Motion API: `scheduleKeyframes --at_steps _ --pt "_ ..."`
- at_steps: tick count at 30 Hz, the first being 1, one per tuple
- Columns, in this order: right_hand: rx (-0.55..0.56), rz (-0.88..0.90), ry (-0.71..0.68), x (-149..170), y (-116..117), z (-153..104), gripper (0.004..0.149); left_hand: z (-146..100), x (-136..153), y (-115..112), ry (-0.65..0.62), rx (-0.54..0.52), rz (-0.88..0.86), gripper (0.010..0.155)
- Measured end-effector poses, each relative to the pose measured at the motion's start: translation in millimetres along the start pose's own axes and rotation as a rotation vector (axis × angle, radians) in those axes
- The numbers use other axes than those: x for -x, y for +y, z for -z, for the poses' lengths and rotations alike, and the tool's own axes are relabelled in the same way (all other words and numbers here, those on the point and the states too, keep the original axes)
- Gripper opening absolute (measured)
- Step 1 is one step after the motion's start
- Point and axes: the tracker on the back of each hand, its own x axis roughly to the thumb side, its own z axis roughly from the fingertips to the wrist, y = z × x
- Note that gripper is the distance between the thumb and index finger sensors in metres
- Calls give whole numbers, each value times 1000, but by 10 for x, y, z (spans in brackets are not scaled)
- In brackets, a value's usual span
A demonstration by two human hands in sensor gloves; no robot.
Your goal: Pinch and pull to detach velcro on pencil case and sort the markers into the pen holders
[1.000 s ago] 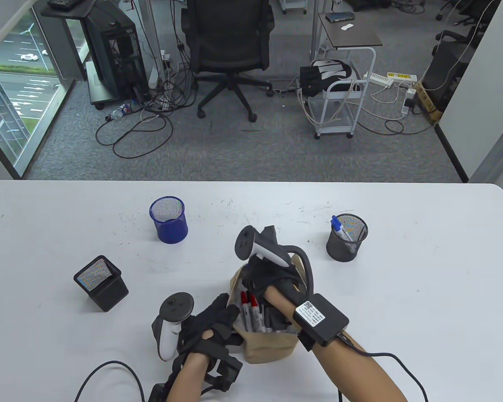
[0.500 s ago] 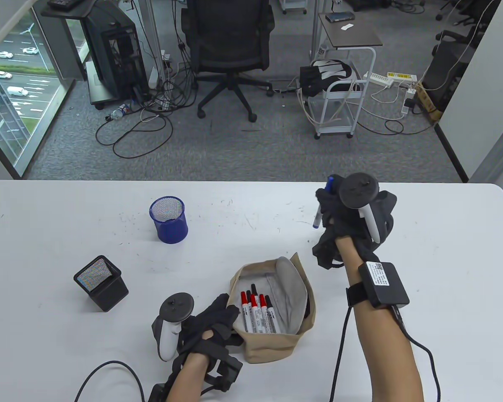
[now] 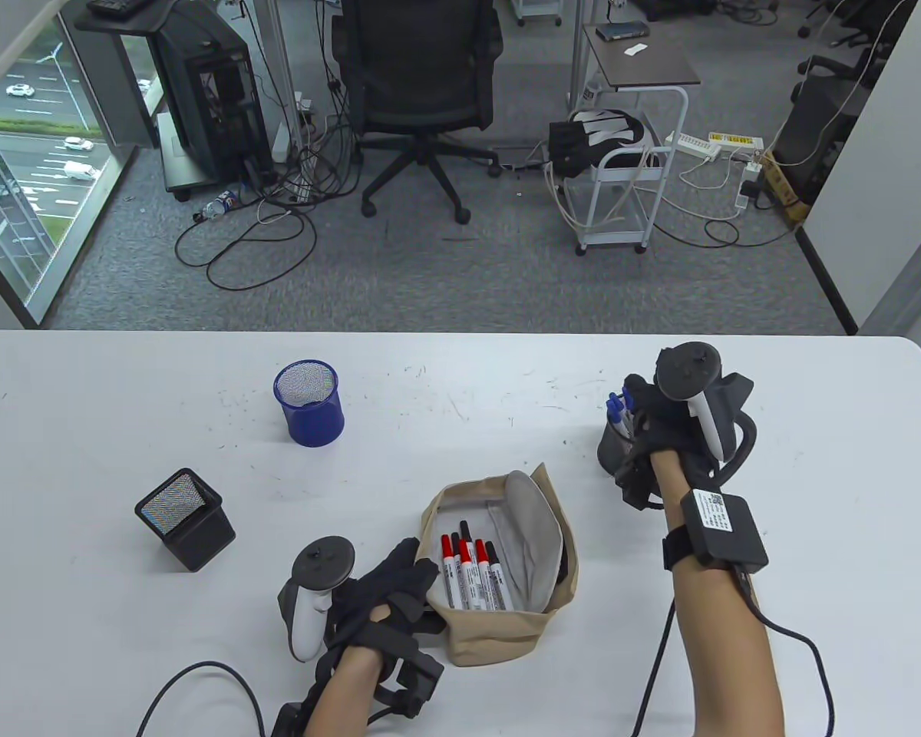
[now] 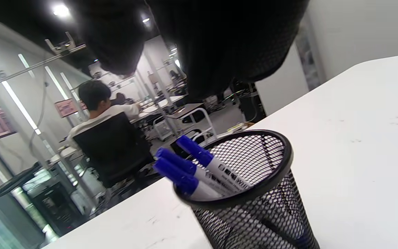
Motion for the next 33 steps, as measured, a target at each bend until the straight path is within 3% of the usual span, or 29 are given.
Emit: scheduleKeyframes --at_steps 5,10,16,23,29,33 --pt "-190 8 -154 -152 38 -467 70 -1 -1 1 -7 -3 1 73" --pt "-386 -93 -249 -214 399 -956 80 -3 8 4 -17 -10 2 75" --pt "-682 -150 -168 -118 796 -1200 82 -18 25 19 -19 -45 12 77" --pt "-634 -61 -179 -5 923 -1190 59 -46 -6 27 -16 -100 73 77" --pt "-622 -71 -187 -20 937 -1191 57 -47 -119 27 23 -136 164 74" --pt "-619 -73 -184 -16 935 -1187 57 -88 -374 -13 48 -161 333 73"
